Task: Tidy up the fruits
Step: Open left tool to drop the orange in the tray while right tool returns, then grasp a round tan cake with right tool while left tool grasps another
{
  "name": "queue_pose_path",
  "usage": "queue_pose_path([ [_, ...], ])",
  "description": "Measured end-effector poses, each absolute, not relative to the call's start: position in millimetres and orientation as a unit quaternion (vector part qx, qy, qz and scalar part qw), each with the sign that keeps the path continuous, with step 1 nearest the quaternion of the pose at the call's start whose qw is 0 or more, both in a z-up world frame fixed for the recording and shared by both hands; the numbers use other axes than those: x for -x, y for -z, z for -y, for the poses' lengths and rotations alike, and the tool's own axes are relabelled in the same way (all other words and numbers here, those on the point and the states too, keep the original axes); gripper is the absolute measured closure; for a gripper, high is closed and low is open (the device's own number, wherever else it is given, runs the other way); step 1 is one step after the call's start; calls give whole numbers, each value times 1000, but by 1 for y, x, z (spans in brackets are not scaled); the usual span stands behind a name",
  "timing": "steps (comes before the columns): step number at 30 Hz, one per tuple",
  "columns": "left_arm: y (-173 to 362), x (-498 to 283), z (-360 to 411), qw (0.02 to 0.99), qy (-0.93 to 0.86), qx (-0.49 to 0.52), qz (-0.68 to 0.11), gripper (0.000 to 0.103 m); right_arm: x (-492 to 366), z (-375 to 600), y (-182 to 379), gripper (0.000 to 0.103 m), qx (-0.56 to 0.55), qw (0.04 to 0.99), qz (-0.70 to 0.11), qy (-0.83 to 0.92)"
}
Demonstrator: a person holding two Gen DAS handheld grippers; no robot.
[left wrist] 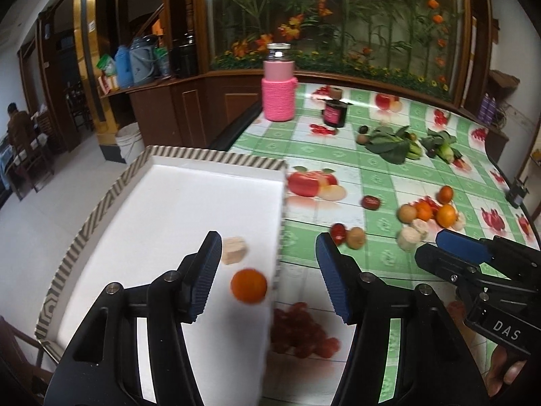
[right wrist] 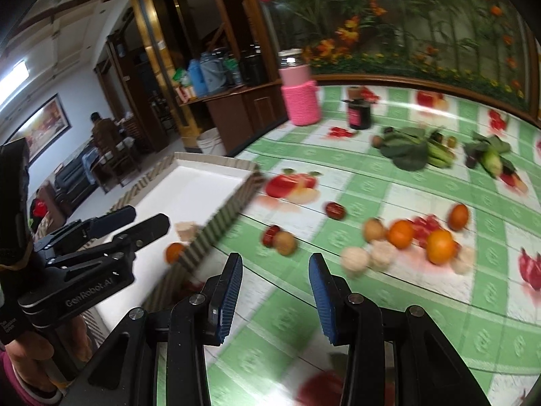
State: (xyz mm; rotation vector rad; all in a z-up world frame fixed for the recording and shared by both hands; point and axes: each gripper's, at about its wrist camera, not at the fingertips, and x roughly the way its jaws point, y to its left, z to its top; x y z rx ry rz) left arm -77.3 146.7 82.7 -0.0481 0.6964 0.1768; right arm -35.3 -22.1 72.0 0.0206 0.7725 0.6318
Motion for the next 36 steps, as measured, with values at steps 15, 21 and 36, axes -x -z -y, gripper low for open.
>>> queue_pose_path([
  [15,-68,65,-116,927,-37,29,-372,45,22,80,-54,63,-26,881,-397,-255],
  [21,-59,60,-113,921,-27,26,-388,45,7,82,-41,63,-25,870,-418,-260],
  [36,-46,42,-103,911,-1,27,-412,45,-41,59,-17,63,43,862,-445,-239],
])
